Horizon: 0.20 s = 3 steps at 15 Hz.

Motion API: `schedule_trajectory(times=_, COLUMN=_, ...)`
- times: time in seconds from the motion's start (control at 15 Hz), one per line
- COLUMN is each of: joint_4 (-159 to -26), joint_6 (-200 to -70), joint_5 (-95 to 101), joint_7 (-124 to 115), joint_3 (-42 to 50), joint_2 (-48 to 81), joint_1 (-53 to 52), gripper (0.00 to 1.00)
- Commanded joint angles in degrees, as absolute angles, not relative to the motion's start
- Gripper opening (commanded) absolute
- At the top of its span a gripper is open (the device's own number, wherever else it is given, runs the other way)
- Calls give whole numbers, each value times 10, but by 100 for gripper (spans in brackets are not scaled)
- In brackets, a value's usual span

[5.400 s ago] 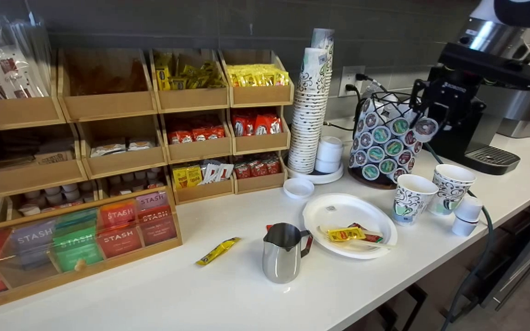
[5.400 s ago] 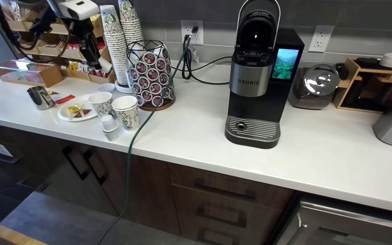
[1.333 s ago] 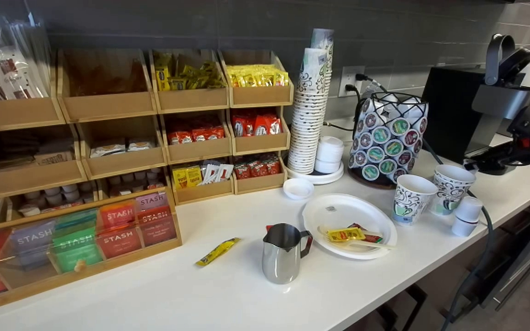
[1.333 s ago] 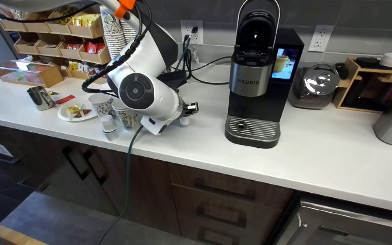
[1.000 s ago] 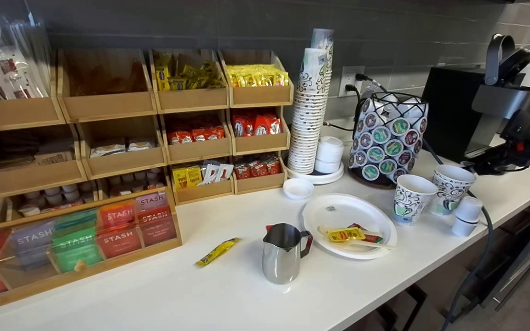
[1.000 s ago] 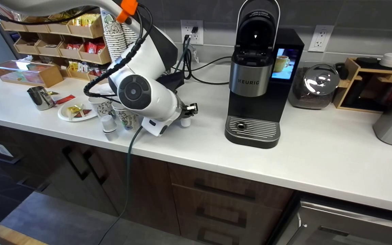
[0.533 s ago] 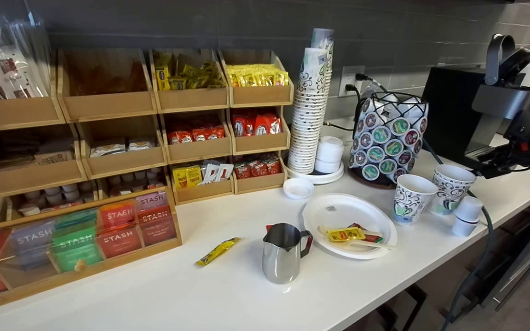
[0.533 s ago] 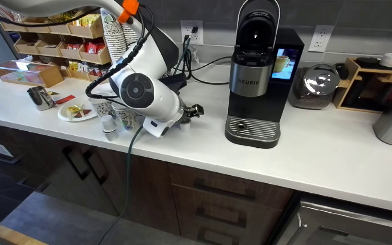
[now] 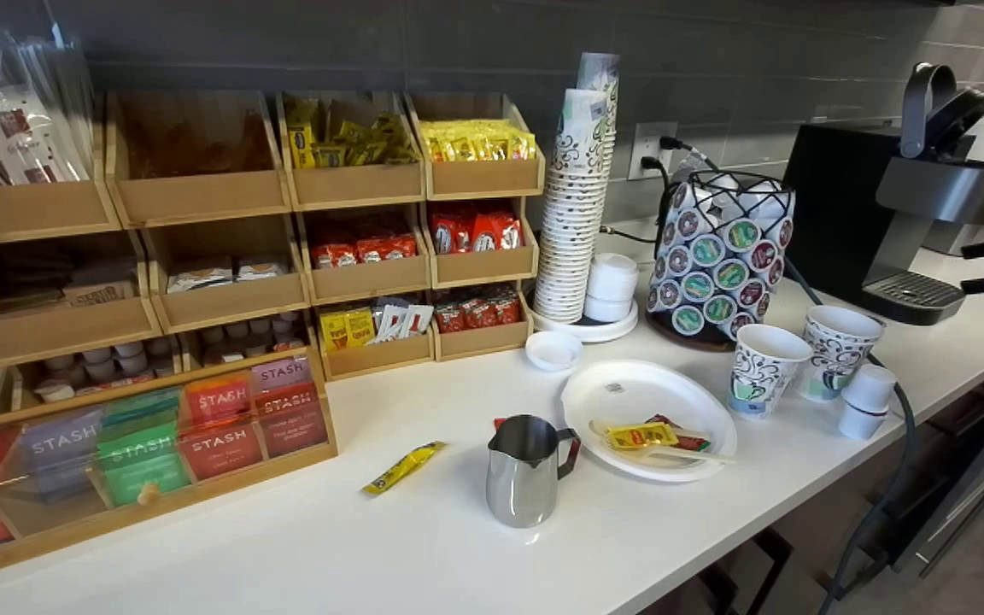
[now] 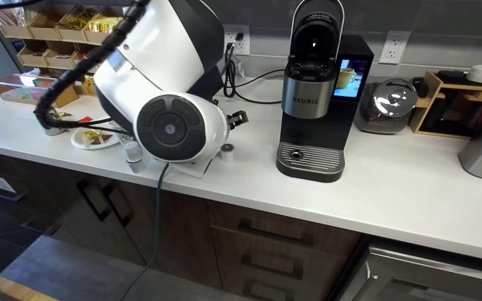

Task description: Put one cream on the table

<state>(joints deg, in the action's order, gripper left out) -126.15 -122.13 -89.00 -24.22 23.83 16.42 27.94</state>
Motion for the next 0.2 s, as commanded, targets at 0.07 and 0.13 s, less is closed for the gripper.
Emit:
schedule_trajectory(times=0.07, joint_4=-1296, joint_6=-1158, joint_5=-857, joint_7=-193, joint_3=267, joint_2=122, joint_1=288, gripper=100)
schedule_trajectory(times=0.13, joint_4=-1311, joint_6=-1138, joint_5=-847, joint_7=-176, joint_3=275, joint_2=105, joint_1=293, gripper=100)
